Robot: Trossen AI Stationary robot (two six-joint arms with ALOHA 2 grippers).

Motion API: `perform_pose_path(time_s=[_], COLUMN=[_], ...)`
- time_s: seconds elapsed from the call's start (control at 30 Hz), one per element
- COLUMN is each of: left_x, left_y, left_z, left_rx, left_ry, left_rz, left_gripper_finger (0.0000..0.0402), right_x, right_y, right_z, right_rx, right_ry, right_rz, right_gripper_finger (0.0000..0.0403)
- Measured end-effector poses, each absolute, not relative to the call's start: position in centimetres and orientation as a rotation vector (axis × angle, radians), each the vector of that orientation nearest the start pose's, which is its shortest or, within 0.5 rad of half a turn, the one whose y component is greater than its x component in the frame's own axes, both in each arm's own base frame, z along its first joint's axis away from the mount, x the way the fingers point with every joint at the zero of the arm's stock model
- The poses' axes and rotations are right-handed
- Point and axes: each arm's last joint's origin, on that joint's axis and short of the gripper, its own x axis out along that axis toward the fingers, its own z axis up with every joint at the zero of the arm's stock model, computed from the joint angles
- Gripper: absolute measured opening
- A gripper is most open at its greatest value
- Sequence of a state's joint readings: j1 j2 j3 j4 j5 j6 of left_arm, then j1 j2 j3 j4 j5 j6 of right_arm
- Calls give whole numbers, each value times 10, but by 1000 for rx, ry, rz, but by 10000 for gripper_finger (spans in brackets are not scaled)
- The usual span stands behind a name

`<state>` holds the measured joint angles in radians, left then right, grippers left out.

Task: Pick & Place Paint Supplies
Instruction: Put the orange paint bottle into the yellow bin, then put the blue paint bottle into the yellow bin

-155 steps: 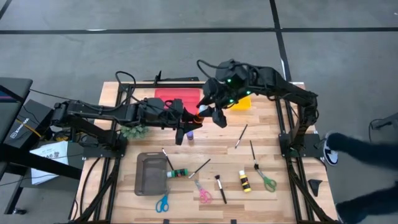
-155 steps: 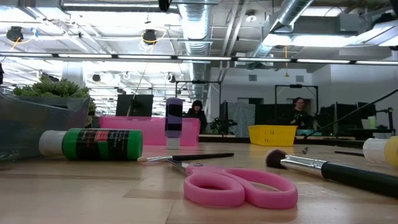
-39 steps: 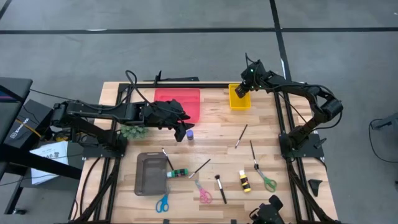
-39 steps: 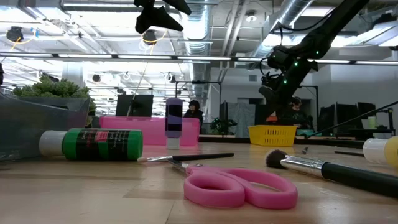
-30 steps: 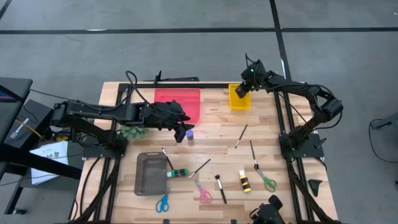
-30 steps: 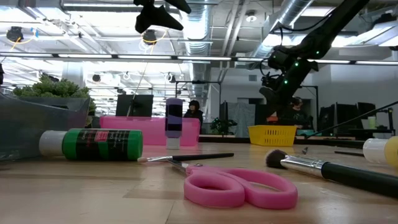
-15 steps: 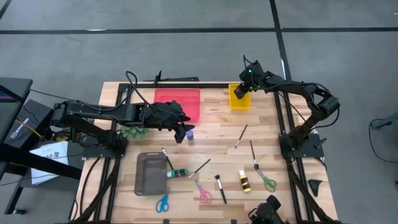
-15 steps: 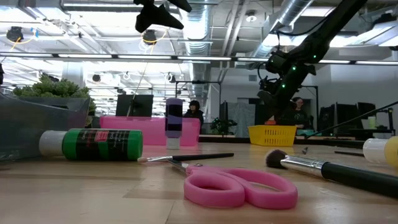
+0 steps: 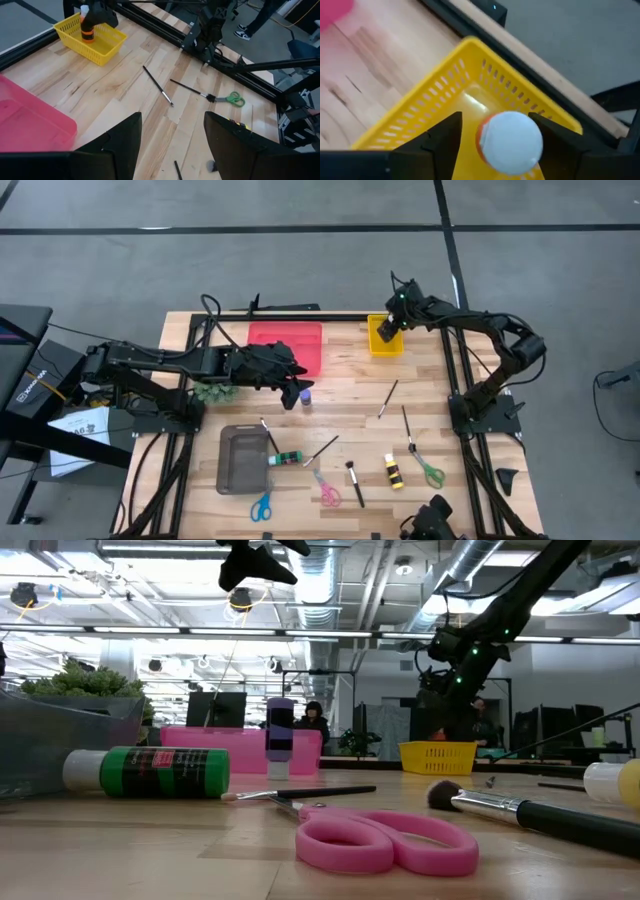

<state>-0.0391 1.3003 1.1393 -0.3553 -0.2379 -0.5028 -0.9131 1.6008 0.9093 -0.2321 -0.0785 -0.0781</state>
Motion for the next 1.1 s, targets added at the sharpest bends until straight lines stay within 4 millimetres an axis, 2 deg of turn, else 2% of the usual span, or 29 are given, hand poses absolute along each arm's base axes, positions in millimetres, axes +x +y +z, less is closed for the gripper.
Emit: perform_pose_path(time_s=[0.13, 0.33, 0.47, 0.67, 0.87, 1.1], left_x=[284, 284, 284, 282, 280, 280], left_y=[-6, -8, -9, -9, -14, -17], left_z=[331, 330, 330, 328, 325, 315], left_rx=[-417, -403, -357, -310, -247, -134], left_ry=[452, 456, 470, 504, 555, 651], left_rz=[311, 302, 289, 279, 207, 176], left_gripper_finger=[209, 209, 209, 209, 209, 227], right_x=[190, 174, 167, 157, 144, 130], right_y=[-245, -229, -200, -143, -95, -68], right_z=[195, 234, 262, 294, 317, 332], right_rx=[357, 391, 466, 519, 575, 640], right_ry=[810, 688, 615, 584, 537, 456], right_rz=[-751, -736, -558, -315, -229, -246], right_gripper_finger=[213, 207, 206, 206, 207, 207])
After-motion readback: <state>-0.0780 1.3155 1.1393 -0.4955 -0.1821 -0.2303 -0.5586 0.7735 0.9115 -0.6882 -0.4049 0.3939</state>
